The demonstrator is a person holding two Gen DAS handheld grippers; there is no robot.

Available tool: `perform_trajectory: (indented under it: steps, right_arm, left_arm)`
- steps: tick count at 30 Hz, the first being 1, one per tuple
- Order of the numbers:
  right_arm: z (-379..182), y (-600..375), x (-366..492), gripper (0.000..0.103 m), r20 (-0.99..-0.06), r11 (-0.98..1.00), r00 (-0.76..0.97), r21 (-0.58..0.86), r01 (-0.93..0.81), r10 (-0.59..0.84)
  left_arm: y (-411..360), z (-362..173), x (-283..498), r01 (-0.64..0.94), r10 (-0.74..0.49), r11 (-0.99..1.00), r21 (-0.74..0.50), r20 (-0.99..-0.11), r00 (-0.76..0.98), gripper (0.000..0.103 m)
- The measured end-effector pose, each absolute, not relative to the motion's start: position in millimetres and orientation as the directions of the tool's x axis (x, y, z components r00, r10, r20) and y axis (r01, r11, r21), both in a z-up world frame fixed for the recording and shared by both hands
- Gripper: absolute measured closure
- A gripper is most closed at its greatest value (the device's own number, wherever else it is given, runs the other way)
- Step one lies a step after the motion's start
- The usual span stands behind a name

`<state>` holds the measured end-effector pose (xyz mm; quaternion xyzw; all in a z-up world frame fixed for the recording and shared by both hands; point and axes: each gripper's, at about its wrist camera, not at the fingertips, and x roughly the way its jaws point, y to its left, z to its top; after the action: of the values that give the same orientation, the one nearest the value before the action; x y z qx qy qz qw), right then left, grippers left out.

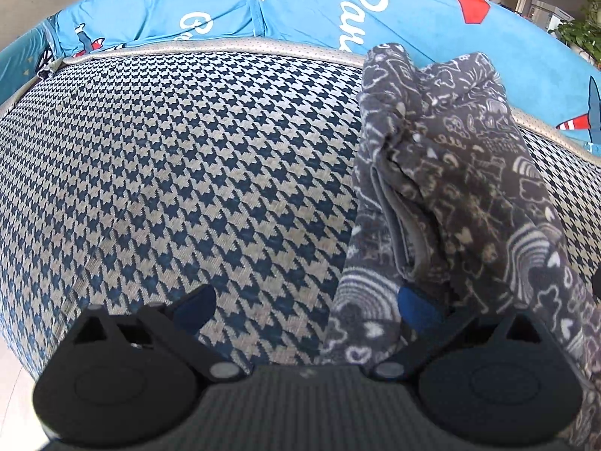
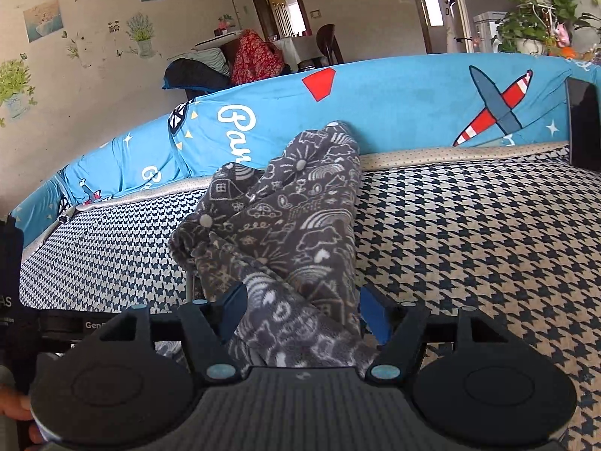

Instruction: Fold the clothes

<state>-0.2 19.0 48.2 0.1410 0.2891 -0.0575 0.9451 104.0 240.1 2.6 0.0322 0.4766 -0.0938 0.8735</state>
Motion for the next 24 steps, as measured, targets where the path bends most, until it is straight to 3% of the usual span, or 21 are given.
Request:
perform_trajectory:
  steps: [5,10,14,24]
  right_arm:
    - [47,7,-27,0.036,-0.574,0.933,0.817,0.257,0.252,-0.062]
    - [41,-7,-51,0.035,-0.596,0.906,0.796,0.273,0.322,-0.104]
    - [37,-18,-73,0.034,-0.604,0.878,0.785,0.293,0.378,-0.136]
    - [20,-29,-113,0.031,-0.626,0.837,0.771,0.357,0.414,-0.114]
  left_arm:
    - [234,-4,90,0.236,-0.125,0.972,0.006,-0.837,0.533,0.000]
    - [242,-14,79,0.193,-0.151,0.980,-0.056,-0.842,0.519,0.000]
    - [246,-23,62,0.178,-0.128,0.983,-0.035,-0.833,0.538,0.000]
    - [247,-24,34,0.172,-0.126,0.985,-0.027,-0.797,0.591,0.000]
